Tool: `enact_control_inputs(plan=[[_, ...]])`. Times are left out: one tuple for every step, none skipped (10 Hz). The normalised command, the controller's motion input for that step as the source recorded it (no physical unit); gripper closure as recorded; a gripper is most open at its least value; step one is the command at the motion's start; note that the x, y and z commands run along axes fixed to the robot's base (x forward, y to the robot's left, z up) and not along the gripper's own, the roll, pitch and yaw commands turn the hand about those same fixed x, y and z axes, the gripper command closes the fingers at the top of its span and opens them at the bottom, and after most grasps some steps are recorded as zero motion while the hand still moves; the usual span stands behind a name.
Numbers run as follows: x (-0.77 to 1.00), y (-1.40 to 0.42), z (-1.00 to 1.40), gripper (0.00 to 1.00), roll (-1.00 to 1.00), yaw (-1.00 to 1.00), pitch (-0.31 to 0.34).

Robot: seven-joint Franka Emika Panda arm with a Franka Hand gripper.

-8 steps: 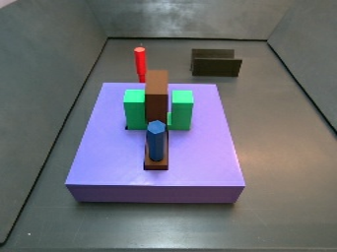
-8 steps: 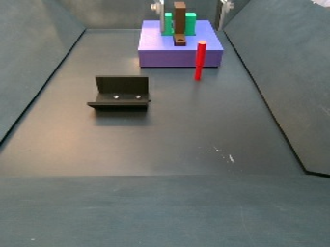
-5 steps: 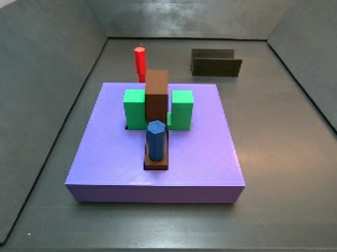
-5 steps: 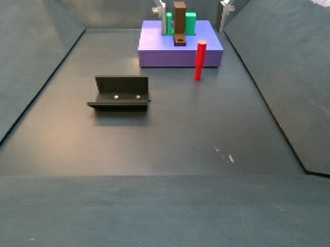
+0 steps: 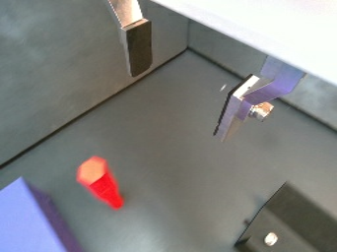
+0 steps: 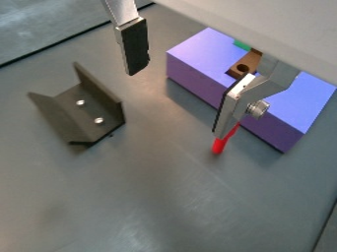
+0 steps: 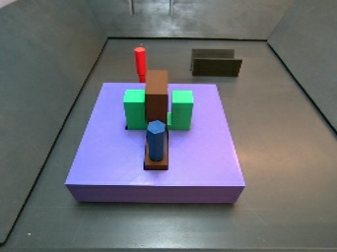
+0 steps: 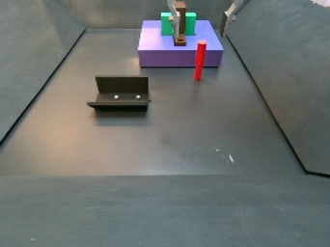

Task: Pick up the red object. Move up. Move to above the board. Insert the red object.
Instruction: Pick up the red object.

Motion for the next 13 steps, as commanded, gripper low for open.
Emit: enact_control_inputs(plan=[[-0.04,-0.67,-0.29,0.00,0.00,0.03,-0.036],[-0.15,-0.68,-0.34,0.00,0.07,0.02,0.000],[-0.25,-0.64,-0.29,0.00,0.07,0.00,-0.026],[-0.10,-0.56,-0.33,0.00,0.04,0.04,-0.071],[0.00,-0.43,-0.37,0.00,0.00,0.06,-0.063],[0.04,-0.32,-0.40,0.00,0.00,0.06,-0.076],[0.04,-0.28,-0.44,0.00,0.00,0.01,-0.071],[0.00,-0.23,-0.43,0.00,0.05,0.00,-0.041],[-0.12,0.00,-0.44,0.00,0.18,-0.01,0.000],[-0.15,0.07,-0.34,0.00,0.22,-0.01,0.031],[-0.15,0.15,-0.28,0.00,0.19,0.00,0.021],[-0.08,0.07,-0.18,0.00,0.14,0.00,0.004],[-0.13,0.00,-0.17,0.00,0.14,0.00,0.000]])
